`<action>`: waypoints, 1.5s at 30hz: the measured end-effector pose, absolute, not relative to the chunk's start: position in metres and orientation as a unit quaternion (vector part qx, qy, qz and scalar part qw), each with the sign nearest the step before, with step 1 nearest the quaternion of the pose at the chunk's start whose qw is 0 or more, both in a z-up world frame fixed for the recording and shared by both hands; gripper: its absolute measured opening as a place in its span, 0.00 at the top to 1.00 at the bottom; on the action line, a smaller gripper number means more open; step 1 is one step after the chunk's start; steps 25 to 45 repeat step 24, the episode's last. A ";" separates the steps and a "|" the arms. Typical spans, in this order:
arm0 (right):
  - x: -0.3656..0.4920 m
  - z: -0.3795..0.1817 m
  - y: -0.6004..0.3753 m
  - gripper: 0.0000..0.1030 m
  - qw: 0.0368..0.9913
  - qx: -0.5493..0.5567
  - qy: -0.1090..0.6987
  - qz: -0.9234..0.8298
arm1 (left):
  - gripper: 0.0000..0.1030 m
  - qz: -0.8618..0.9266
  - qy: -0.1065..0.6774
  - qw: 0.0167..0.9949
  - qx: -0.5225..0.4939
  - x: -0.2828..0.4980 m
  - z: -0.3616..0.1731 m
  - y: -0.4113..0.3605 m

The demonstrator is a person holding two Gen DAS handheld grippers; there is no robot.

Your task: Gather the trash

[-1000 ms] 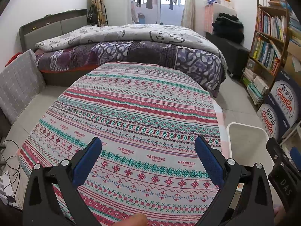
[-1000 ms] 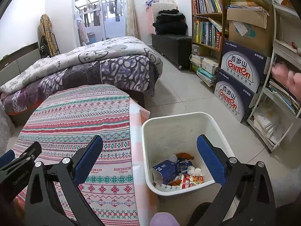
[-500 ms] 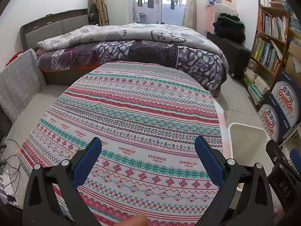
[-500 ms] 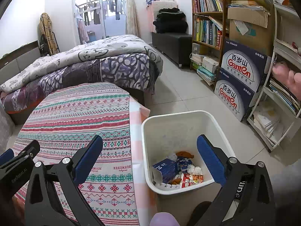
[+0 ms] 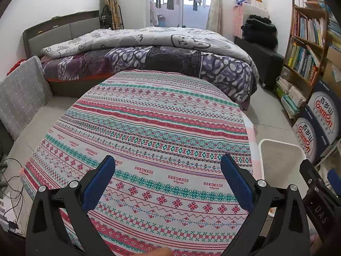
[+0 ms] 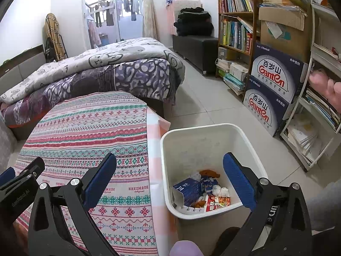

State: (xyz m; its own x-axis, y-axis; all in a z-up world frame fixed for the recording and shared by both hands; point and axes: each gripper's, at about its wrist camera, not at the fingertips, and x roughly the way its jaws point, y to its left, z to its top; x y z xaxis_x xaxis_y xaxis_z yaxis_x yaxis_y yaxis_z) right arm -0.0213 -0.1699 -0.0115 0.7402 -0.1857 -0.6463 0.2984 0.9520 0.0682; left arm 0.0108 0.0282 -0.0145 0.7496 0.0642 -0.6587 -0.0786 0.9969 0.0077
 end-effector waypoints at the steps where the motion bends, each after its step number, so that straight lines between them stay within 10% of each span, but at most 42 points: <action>1: -0.021 -0.011 -0.170 0.07 0.929 0.084 0.336 -0.130 | 0.07 0.038 0.350 0.936 -0.009 0.011 -0.015 0.028; 45: -0.022 -0.013 -0.179 0.07 0.927 0.090 0.339 -0.136 | 0.11 0.031 0.348 0.937 -0.011 0.012 -0.016 0.022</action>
